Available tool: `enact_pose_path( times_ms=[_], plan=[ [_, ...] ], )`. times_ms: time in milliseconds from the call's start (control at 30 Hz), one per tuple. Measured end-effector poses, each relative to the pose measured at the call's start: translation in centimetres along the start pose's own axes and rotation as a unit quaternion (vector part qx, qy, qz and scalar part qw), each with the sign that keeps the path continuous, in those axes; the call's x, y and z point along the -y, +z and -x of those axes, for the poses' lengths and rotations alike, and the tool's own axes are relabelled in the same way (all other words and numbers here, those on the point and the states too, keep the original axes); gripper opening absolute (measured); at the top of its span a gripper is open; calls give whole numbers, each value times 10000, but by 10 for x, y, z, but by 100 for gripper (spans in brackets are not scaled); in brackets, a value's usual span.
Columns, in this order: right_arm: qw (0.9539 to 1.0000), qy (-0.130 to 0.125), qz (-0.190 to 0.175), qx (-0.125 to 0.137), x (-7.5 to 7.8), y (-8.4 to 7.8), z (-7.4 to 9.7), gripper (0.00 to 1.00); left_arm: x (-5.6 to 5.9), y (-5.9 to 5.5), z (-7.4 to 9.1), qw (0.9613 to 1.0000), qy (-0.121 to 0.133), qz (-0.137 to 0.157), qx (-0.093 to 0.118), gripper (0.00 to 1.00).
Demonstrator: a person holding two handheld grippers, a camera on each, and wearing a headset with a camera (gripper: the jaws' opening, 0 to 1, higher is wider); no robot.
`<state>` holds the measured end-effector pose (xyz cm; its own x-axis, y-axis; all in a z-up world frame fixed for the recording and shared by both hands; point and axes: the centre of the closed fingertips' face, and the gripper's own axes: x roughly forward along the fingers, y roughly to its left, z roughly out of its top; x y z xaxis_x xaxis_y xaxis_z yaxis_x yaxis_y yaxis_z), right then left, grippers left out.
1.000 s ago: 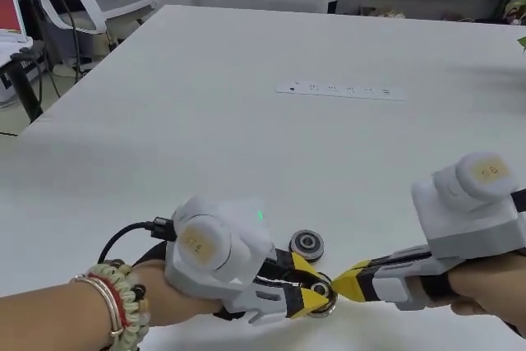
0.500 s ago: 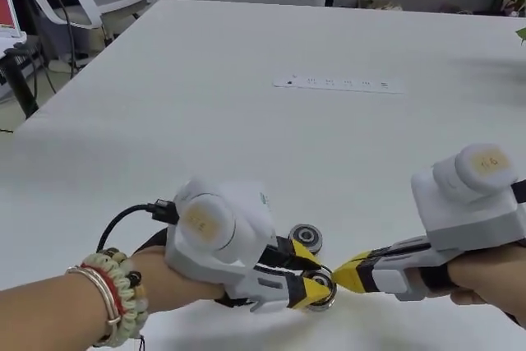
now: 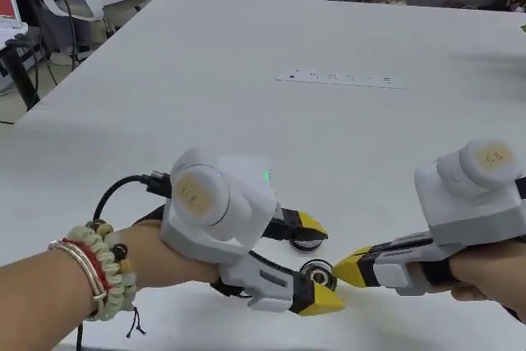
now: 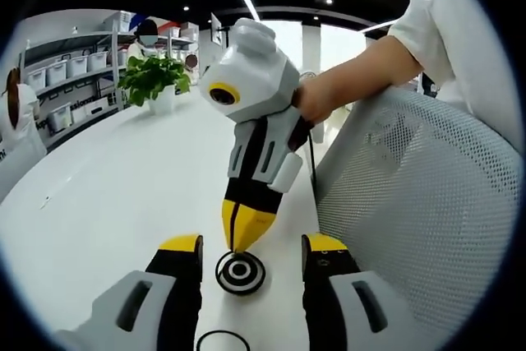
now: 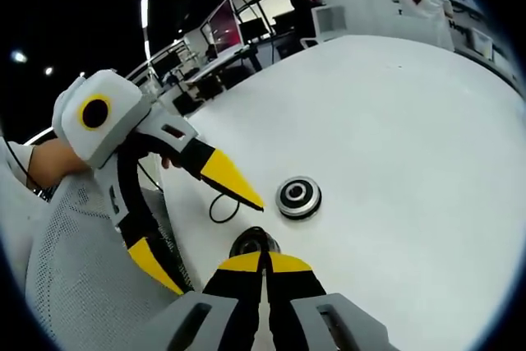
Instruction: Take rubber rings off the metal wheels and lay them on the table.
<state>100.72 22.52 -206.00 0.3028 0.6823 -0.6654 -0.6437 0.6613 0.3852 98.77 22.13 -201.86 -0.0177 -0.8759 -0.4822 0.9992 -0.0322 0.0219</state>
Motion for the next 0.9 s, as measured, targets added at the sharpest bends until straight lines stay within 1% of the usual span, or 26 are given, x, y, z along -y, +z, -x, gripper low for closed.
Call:
enact_pose_path(
  times_ms=[67, 233, 267, 367, 500, 633, 800, 833, 900],
  plan=[
    [10000, 3, -5, -4, 0, 0, 0, 0, 2, 4, 3, 9999, -58, -105, -3, 47],
    [10000, 16, -17, 3, 0, 0, 0, 0, 11, 10, 14, 9994, -315, -70, -87, 57],
    [10000, 19, -16, 3, 0, 0, 0, 0, 13, 12, 16, 9993, -343, -119, -97, 57],
    [10000, 26, -25, 17, 0, 1, 0, 0, 13, 16, 23, 9991, -319, -225, -133, 60],
    [10000, 26, -24, 17, -1, 1, 0, 0, 14, 20, 36, 9993, -287, -182, -134, 69],
    [10000, 34, -28, 24, -1, 1, 0, 0, 15, 18, 50, 9995, -148, -216, -184, 72],
    [10000, 53, -30, 11, -2, 0, 0, 0, 10, 16, 72, 9997, 191, -67, -142, 79],
    [10000, 57, -22, 1, -2, 0, 0, 0, 9, 17, 76, 9996, 248, -59, -124, 80],
    [10000, 58, -8, -9, -2, 0, -1, 0, 6, 17, 86, 9990, 439, 8, -52, 81]
  ],
)
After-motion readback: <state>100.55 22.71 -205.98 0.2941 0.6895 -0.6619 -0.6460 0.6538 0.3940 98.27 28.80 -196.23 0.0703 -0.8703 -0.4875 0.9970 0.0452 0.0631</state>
